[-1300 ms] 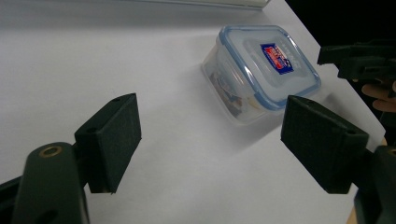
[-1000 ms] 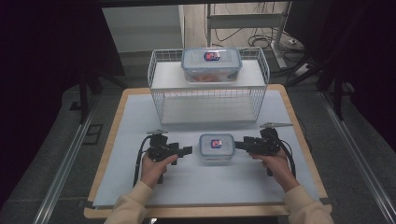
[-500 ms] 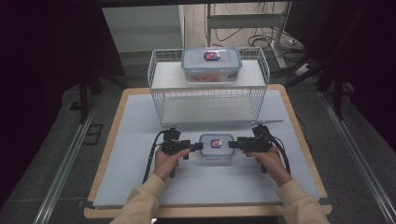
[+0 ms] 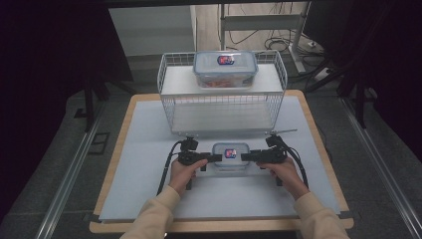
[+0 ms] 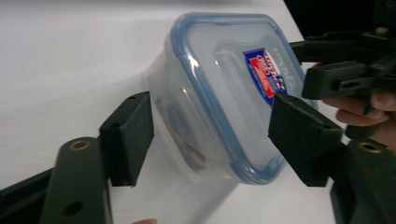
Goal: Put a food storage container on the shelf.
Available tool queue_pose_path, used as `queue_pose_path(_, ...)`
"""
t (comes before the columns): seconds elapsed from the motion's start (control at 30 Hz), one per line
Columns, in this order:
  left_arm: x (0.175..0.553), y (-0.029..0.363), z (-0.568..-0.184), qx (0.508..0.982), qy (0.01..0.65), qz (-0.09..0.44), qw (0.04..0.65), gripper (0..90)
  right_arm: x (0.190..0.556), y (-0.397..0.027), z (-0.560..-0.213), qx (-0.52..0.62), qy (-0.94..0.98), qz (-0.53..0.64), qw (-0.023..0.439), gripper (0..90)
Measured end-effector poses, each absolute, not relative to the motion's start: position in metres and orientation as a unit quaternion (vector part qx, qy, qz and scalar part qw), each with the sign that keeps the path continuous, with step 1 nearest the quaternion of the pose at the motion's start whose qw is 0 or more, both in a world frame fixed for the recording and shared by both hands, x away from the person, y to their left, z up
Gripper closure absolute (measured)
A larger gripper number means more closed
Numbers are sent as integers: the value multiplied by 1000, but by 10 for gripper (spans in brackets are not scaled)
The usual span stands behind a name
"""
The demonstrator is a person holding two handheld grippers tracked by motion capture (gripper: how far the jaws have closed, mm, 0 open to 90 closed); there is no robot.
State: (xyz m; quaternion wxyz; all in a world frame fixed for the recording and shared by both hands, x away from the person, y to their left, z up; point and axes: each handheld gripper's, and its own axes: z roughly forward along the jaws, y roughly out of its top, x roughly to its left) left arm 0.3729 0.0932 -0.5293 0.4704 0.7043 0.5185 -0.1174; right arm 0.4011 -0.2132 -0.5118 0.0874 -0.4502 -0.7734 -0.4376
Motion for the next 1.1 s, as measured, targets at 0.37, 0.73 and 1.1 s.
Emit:
queue_pose_path(0.37, 366, 95, -528, 706, 503, -133, 480, 431, 397, -220, -513, -453, -756, -458, 120, 469)
queue_pose_path(0.73, 344, 92, -521, 725, 482, -85, 486, 488, 377, -221, -507, -425, -767, -472, 86, 513)
queue_pose_path(1.1, 338, 91, -518, 730, 474, -70, 488, 493, 368, -222, -506, -416, -771, -477, 73, 517)
